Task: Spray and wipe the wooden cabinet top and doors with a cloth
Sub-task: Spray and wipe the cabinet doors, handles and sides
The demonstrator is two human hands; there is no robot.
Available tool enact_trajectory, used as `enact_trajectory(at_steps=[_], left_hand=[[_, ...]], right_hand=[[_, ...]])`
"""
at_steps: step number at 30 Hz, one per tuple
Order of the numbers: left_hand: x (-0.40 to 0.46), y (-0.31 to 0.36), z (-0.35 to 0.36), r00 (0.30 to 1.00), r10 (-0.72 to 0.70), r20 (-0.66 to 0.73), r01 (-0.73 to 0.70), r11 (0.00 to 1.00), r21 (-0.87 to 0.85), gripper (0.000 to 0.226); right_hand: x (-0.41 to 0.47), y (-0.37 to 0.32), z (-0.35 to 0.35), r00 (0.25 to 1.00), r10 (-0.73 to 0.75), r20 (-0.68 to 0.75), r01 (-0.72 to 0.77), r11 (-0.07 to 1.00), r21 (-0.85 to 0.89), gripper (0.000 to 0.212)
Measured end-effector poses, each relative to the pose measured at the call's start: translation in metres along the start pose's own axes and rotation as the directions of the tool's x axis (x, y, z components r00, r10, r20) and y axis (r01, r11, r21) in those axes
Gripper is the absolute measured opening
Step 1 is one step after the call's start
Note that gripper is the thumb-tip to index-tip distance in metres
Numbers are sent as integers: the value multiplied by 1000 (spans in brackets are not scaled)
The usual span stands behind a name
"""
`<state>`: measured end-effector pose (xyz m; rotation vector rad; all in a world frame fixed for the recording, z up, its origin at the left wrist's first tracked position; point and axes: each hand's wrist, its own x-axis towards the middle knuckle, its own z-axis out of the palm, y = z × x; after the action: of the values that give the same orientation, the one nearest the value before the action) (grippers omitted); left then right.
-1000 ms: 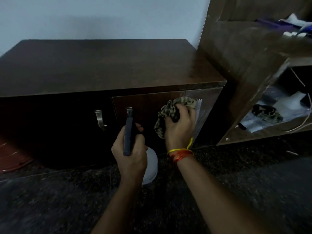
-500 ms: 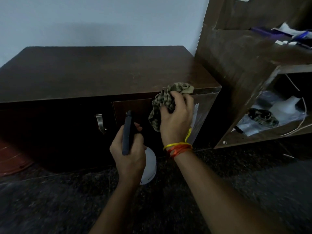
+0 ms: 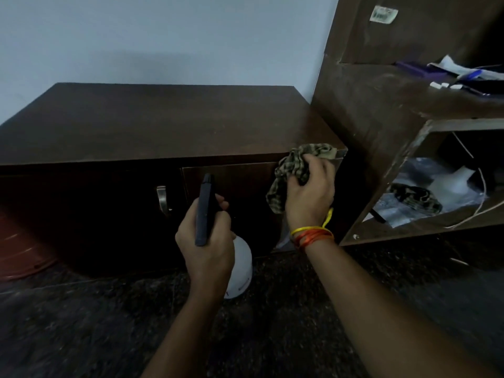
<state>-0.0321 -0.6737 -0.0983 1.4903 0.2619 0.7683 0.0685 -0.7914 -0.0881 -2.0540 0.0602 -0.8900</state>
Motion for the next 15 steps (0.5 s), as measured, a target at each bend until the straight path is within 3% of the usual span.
enact_trajectory(at_steps=[5, 10, 15], left_hand=[[-6, 3, 10, 999, 9, 41, -9, 1000, 1, 24], [2, 2, 19, 999, -10, 48, 12, 999, -30, 22], [5, 2, 29, 997, -16, 80, 18, 999, -30, 20]], right_hand=[[-3, -1, -1, 986, -129, 108, 132, 991, -24, 36], [15, 19, -14, 998, -42, 38, 43, 999, -31, 34], [12, 19, -11, 994, -107, 15, 108, 993, -57, 31]])
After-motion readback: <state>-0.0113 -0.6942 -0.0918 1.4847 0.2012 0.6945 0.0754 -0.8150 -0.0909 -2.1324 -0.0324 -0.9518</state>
